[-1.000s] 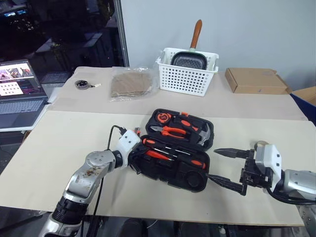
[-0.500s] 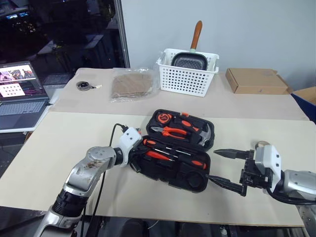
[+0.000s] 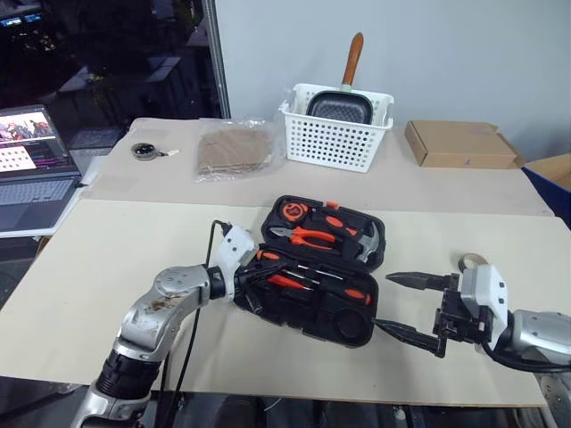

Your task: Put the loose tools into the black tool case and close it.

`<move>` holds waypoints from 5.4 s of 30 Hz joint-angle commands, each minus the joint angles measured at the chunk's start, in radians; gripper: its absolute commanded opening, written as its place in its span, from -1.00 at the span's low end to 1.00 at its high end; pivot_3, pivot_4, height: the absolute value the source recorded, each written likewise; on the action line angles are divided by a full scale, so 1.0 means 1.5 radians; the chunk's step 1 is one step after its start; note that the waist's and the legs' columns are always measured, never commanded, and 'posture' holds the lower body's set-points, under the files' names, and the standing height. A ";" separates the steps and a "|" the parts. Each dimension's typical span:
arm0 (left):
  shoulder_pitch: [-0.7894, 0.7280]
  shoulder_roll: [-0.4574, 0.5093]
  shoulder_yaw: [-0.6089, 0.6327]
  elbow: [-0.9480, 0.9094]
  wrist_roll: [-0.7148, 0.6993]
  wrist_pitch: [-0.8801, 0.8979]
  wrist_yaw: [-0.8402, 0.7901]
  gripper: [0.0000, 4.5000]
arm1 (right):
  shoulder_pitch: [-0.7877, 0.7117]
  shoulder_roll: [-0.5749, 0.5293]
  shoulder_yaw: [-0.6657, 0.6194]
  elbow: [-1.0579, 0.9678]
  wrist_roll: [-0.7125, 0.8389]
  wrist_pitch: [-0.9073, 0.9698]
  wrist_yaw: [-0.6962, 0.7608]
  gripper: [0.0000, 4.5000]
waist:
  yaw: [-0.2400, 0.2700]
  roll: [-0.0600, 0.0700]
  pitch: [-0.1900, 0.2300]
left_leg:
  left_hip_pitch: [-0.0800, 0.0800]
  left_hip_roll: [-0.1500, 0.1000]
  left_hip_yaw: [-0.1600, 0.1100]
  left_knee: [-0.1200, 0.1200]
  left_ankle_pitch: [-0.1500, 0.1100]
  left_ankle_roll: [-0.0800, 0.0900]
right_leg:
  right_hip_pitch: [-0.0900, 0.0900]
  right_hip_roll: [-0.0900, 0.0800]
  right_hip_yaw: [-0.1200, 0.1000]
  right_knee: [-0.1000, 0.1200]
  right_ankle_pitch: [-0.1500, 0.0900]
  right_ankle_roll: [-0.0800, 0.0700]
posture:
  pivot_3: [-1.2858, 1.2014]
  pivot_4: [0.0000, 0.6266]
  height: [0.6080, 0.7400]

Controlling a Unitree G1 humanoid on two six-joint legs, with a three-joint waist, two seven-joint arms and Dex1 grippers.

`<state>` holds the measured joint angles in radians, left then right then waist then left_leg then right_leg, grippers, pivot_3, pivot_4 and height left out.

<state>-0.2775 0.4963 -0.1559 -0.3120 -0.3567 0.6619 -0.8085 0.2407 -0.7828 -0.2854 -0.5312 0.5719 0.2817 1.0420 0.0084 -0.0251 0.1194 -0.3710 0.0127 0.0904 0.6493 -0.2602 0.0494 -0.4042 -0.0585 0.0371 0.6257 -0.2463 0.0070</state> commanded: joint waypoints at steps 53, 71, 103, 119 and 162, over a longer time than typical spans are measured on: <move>-0.062 -0.058 0.044 0.119 -0.055 0.153 0.064 -0.99 | 0.009 -0.002 -0.015 -0.045 0.017 0.008 -0.024 1.00 | 0.001 0.000 0.000 | 0.001 0.000 0.000 0.001 0.000 0.000 | 0.001 0.001 0.000 0.001 0.000 0.000 | 0.03 -0.52 1.00; -0.099 0.022 0.199 -0.039 -0.075 0.316 0.256 -0.17 | -0.030 0.008 0.014 -0.020 0.014 -0.003 -0.016 1.00 | -0.005 -0.002 0.001 | 0.001 0.000 -0.001 0.001 0.000 0.000 | 0.000 0.000 0.000 0.001 0.000 0.000 | 0.03 -0.52 1.00; -0.217 -0.038 0.163 0.145 -0.010 0.352 0.349 0.98 | -0.018 0.015 0.018 -0.001 -0.001 -0.034 -0.005 1.00 | -0.004 -0.004 0.002 | 0.001 0.000 -0.002 0.000 0.001 -0.002 | 0.000 0.000 -0.001 0.002 0.001 -0.002 | 0.03 -0.52 1.00; -0.165 0.006 0.090 0.127 0.025 0.293 0.297 0.98 | -0.020 0.012 0.023 -0.005 -0.001 -0.029 -0.011 1.00 | -0.001 -0.004 0.003 | 0.001 0.000 -0.001 0.000 0.001 -0.002 | -0.001 -0.001 -0.001 0.002 0.001 -0.002 | 0.03 -0.52 1.00; -0.199 0.200 -0.058 0.006 -0.027 -0.054 -0.276 -0.29 | 0.022 -0.008 -0.040 0.020 0.006 -0.032 0.021 1.00 | 0.006 -0.004 0.003 | -0.001 0.000 -0.002 0.000 0.001 -0.002 | 0.000 -0.002 -0.003 0.001 0.001 -0.002 | 0.03 -0.52 1.00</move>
<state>-0.5480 0.8037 -0.1575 -0.3058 -0.4245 0.6753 -1.0999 0.2634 -0.7750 -0.2830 -0.5056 0.5714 0.2649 1.0491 0.0172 -0.0304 0.1246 -0.3719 0.0121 0.0874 0.6496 -0.2589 0.0466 -0.4040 -0.0593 0.0322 0.6254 -0.2452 0.0041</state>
